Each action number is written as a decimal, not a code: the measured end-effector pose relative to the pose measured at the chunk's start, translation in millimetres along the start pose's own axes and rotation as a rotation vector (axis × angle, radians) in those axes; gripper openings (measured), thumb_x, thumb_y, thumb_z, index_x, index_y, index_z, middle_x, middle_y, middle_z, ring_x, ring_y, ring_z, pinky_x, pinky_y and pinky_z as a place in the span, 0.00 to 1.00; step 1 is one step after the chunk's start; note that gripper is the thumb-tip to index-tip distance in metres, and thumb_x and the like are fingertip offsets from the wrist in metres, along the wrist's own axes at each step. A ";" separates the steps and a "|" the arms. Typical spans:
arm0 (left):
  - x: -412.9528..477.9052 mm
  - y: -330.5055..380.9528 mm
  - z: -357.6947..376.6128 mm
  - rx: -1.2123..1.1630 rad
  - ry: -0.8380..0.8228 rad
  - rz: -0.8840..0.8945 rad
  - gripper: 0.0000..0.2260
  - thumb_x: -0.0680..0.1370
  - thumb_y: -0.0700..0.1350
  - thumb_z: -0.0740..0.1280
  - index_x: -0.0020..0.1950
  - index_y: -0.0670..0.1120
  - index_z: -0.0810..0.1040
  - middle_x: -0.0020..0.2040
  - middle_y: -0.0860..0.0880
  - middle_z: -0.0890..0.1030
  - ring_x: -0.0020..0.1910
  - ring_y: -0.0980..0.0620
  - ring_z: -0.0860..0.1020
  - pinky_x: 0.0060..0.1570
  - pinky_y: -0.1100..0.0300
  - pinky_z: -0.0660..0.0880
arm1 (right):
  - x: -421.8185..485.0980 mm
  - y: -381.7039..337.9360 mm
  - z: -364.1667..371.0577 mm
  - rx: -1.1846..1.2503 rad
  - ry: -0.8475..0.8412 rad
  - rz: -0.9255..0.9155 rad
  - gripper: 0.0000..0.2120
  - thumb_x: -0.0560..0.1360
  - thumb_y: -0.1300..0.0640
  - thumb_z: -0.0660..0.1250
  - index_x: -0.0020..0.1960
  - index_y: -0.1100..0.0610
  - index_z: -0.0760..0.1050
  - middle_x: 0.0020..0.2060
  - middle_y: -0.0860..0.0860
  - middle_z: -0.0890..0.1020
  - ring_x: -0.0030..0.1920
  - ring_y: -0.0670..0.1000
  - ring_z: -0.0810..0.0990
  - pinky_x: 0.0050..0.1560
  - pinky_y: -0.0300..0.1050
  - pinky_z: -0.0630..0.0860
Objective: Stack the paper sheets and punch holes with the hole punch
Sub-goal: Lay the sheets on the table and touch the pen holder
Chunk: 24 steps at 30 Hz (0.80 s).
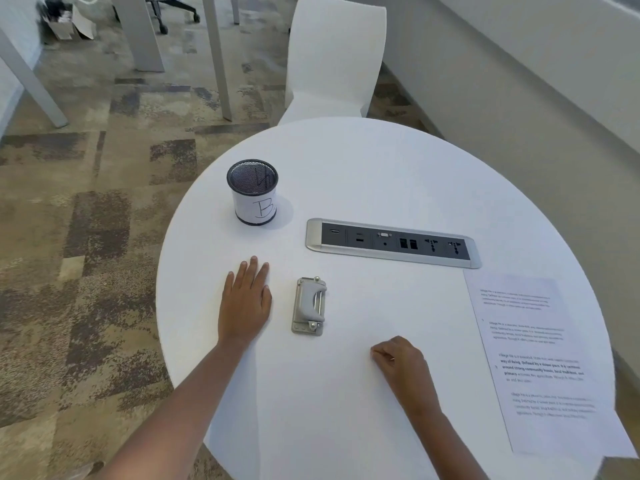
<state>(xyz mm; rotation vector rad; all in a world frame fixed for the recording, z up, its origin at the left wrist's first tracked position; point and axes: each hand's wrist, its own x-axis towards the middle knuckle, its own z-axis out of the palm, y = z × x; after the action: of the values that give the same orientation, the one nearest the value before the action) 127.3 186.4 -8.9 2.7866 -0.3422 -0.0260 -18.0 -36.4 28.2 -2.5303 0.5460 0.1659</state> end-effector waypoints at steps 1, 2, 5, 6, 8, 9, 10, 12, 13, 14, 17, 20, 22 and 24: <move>-0.2 0.3 -0.1 -0.002 0.001 -0.001 0.27 0.75 0.47 0.46 0.68 0.41 0.71 0.70 0.40 0.71 0.69 0.40 0.70 0.67 0.43 0.65 | -1.2 -1.6 0.9 -0.009 0.003 -0.008 0.07 0.75 0.60 0.64 0.44 0.59 0.81 0.42 0.53 0.79 0.43 0.51 0.78 0.42 0.39 0.70; -0.3 0.5 -0.3 -0.003 0.001 -0.001 0.27 0.74 0.47 0.45 0.68 0.41 0.71 0.70 0.40 0.70 0.69 0.40 0.69 0.68 0.43 0.65 | -1.8 -3.0 1.4 -0.015 0.009 -0.009 0.07 0.75 0.59 0.64 0.45 0.59 0.81 0.42 0.53 0.79 0.43 0.51 0.78 0.41 0.38 0.69; -0.8 0.5 -1.1 -0.013 0.006 0.001 0.28 0.74 0.47 0.44 0.68 0.41 0.71 0.71 0.40 0.70 0.69 0.40 0.68 0.69 0.43 0.63 | -2.8 -7.1 2.9 -0.044 0.014 -0.010 0.07 0.75 0.59 0.63 0.44 0.59 0.80 0.42 0.52 0.77 0.43 0.51 0.77 0.42 0.41 0.70; -0.9 0.4 -1.0 -0.019 0.006 0.003 0.28 0.75 0.47 0.44 0.68 0.41 0.70 0.71 0.40 0.69 0.70 0.40 0.68 0.69 0.43 0.63 | -3.0 -8.6 3.4 -0.065 0.011 -0.009 0.08 0.75 0.59 0.63 0.43 0.61 0.79 0.41 0.53 0.77 0.43 0.52 0.77 0.42 0.43 0.71; -1.0 0.1 -0.3 -0.026 0.006 0.000 0.26 0.76 0.46 0.46 0.69 0.41 0.69 0.72 0.40 0.68 0.71 0.41 0.67 0.70 0.44 0.61 | -2.8 -11.8 4.1 -0.109 0.006 -0.008 0.09 0.75 0.60 0.62 0.42 0.63 0.77 0.40 0.54 0.76 0.41 0.53 0.75 0.41 0.45 0.71; -0.9 -0.3 0.3 -0.031 0.009 -0.003 0.24 0.76 0.45 0.48 0.69 0.42 0.69 0.72 0.40 0.68 0.71 0.41 0.66 0.71 0.44 0.61 | -2.4 -13.3 4.3 -0.128 0.005 -0.006 0.09 0.75 0.61 0.61 0.41 0.64 0.76 0.40 0.54 0.75 0.40 0.53 0.74 0.40 0.45 0.70; -0.9 -0.6 0.9 -0.036 0.013 -0.007 0.23 0.76 0.44 0.50 0.69 0.42 0.69 0.72 0.40 0.67 0.71 0.41 0.66 0.71 0.44 0.60 | -2.1 -14.7 4.6 -0.147 0.004 -0.005 0.09 0.76 0.61 0.60 0.39 0.63 0.75 0.39 0.53 0.73 0.39 0.52 0.72 0.38 0.44 0.69; -1.0 -1.1 1.6 -0.047 0.014 -0.013 0.23 0.76 0.43 0.52 0.70 0.42 0.69 0.72 0.41 0.67 0.72 0.42 0.65 0.71 0.45 0.59 | -1.5 -17.2 5.4 -0.186 -0.003 -0.015 0.09 0.76 0.62 0.58 0.37 0.60 0.70 0.39 0.51 0.70 0.39 0.50 0.69 0.36 0.42 0.64; -1.0 -1.2 1.8 -0.048 0.012 -0.013 0.23 0.76 0.43 0.53 0.70 0.42 0.68 0.73 0.41 0.67 0.72 0.42 0.65 0.71 0.45 0.59 | -1.2 -17.9 5.4 -0.207 -0.004 -0.025 0.09 0.77 0.62 0.57 0.38 0.58 0.70 0.39 0.51 0.69 0.39 0.50 0.68 0.36 0.41 0.63; -0.8 -1.2 2.0 -0.048 0.011 -0.011 0.23 0.76 0.43 0.53 0.70 0.42 0.68 0.73 0.41 0.67 0.72 0.42 0.65 0.71 0.45 0.59 | -1.3 -18.1 5.6 -0.230 0.003 -0.042 0.08 0.77 0.61 0.56 0.40 0.57 0.70 0.40 0.50 0.68 0.41 0.50 0.68 0.37 0.40 0.62; -0.2 -2.5 2.7 -0.051 0.015 -0.007 0.22 0.76 0.43 0.53 0.70 0.42 0.69 0.72 0.41 0.67 0.72 0.42 0.66 0.71 0.45 0.60 | -0.5 -16.7 10.0 -0.339 0.027 -0.074 0.09 0.78 0.60 0.55 0.46 0.60 0.73 0.43 0.52 0.71 0.46 0.51 0.73 0.37 0.39 0.63; -0.1 -2.8 3.2 -0.046 0.016 -0.006 0.22 0.76 0.43 0.52 0.69 0.42 0.69 0.72 0.41 0.68 0.71 0.42 0.66 0.71 0.44 0.60 | -1.9 -20.8 12.3 -0.393 0.109 -0.120 0.05 0.70 0.68 0.67 0.36 0.64 0.74 0.36 0.56 0.77 0.34 0.53 0.74 0.27 0.41 0.63; -0.3 -3.0 2.7 -0.043 0.020 0.001 0.24 0.76 0.45 0.48 0.68 0.41 0.70 0.71 0.40 0.69 0.70 0.41 0.68 0.70 0.43 0.62 | -2.5 -24.9 10.4 -0.450 0.144 -0.176 0.14 0.55 0.72 0.76 0.26 0.62 0.71 0.25 0.55 0.75 0.24 0.53 0.74 0.18 0.39 0.59; -0.4 -2.9 2.1 -0.045 0.018 0.009 0.27 0.75 0.47 0.45 0.68 0.41 0.70 0.71 0.40 0.69 0.70 0.40 0.68 0.69 0.43 0.62 | -1.3 -26.6 9.5 -0.452 0.126 -0.158 0.17 0.48 0.71 0.78 0.24 0.61 0.70 0.22 0.53 0.74 0.21 0.52 0.73 0.14 0.36 0.60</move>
<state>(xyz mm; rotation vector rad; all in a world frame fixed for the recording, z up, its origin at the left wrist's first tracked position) 127.5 188.5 -11.8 2.7394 -0.3451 -0.0065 -8.2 -10.3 33.3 -3.0277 0.3857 0.0779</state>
